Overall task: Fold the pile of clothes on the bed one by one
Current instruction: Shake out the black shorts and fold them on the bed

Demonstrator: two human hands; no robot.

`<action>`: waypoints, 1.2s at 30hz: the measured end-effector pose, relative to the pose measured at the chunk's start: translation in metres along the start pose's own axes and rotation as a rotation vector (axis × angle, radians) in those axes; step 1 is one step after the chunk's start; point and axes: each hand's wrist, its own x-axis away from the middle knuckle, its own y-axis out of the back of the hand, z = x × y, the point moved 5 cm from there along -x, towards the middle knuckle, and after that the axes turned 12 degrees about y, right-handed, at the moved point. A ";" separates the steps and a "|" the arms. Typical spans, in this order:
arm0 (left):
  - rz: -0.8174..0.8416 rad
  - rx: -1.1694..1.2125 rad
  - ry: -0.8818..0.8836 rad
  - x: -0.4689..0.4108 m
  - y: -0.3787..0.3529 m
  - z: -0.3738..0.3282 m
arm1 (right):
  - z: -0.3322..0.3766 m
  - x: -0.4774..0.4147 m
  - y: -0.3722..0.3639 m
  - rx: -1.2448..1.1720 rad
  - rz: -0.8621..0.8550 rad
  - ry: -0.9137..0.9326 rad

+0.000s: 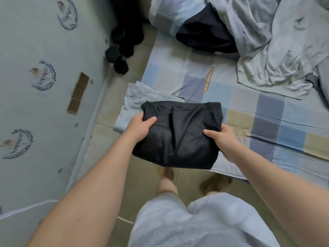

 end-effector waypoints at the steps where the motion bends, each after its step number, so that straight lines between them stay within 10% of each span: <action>1: -0.040 -0.042 -0.033 -0.014 0.019 -0.001 | 0.003 -0.007 -0.022 -0.005 0.002 0.004; 11: -0.332 -0.272 -0.106 -0.122 0.101 0.008 | -0.025 -0.072 -0.148 0.106 -0.048 -0.013; 15: -0.671 -0.429 -0.294 -0.114 0.098 0.009 | -0.027 -0.076 -0.147 0.628 -0.123 0.184; 19: -0.433 -0.736 -0.602 -0.138 0.054 0.017 | -0.014 -0.073 -0.178 1.058 0.050 0.721; 36: -0.335 -0.891 -0.333 -0.184 0.009 0.031 | -0.046 -0.148 -0.174 1.331 0.438 0.390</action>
